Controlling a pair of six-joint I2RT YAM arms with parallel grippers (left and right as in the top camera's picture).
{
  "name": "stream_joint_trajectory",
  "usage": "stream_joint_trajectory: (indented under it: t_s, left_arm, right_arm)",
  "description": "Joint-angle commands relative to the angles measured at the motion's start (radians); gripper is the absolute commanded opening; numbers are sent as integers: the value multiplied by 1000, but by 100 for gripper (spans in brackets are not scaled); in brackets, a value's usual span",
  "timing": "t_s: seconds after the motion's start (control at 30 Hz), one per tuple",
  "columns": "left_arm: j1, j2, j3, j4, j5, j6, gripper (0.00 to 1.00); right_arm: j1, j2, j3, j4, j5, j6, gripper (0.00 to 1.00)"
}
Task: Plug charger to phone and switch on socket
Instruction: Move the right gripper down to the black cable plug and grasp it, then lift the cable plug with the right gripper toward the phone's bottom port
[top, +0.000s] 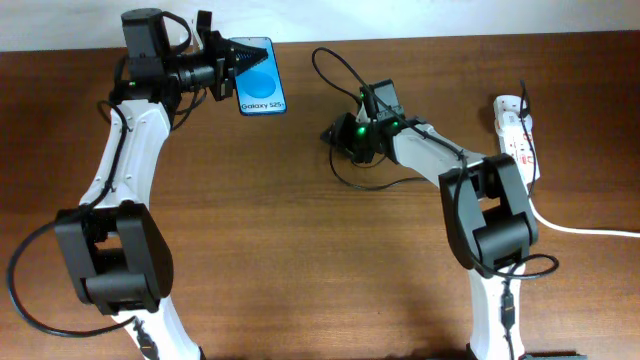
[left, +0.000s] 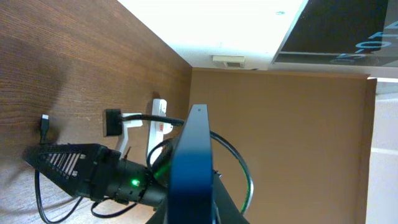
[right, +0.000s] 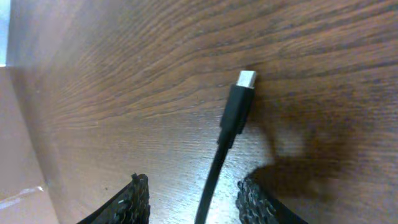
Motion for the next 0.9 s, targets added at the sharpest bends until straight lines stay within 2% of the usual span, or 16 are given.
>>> stream_joint_trajectory:
  t_s: [0.0, 0.17, 0.23, 0.27, 0.3, 0.4, 0.57, 0.67, 0.77, 0.83, 0.87]
  left_arm:
    - [-2, -13, -5, 2, 19, 6, 0]
    - [-2, -13, -5, 2, 26, 6, 0]
    - [-2, -13, -5, 2, 26, 6, 0]
    - [-2, -13, -5, 2, 30, 6, 0]
    - [-2, -13, -5, 2, 40, 6, 0]
    - [-2, -13, -5, 3, 64, 6, 0]
    - [-1, -13, -5, 15, 103, 29, 0]
    - [11, -13, -5, 122, 211, 28, 0]
    - [35, -13, -5, 145, 259, 29, 0]
    - [33, -13, -5, 145, 254, 29, 0]
    - [31, -13, -5, 145, 246, 29, 0]
  right_arm:
    - [-3, 41, 18, 42, -14, 2, 47]
    - [-14, 46, 18, 55, -23, -24, 33]
    - [-27, 46, 18, 59, -51, -62, 22]
    - [-37, 43, 18, 58, -94, -100, 11]
    - [-49, 35, 18, 50, -151, -154, 5]
    - [-72, -64, 18, -82, -252, -359, 4]
    - [-73, -338, 18, -499, -352, -807, 4]
    - [-73, -420, 18, -696, -372, -990, 4]
    - [-67, -421, 13, -811, -518, -1066, 5]
    - [-32, -421, 11, -794, -630, -1032, 5]
    - [-8, -421, 11, -764, -638, -966, 5]
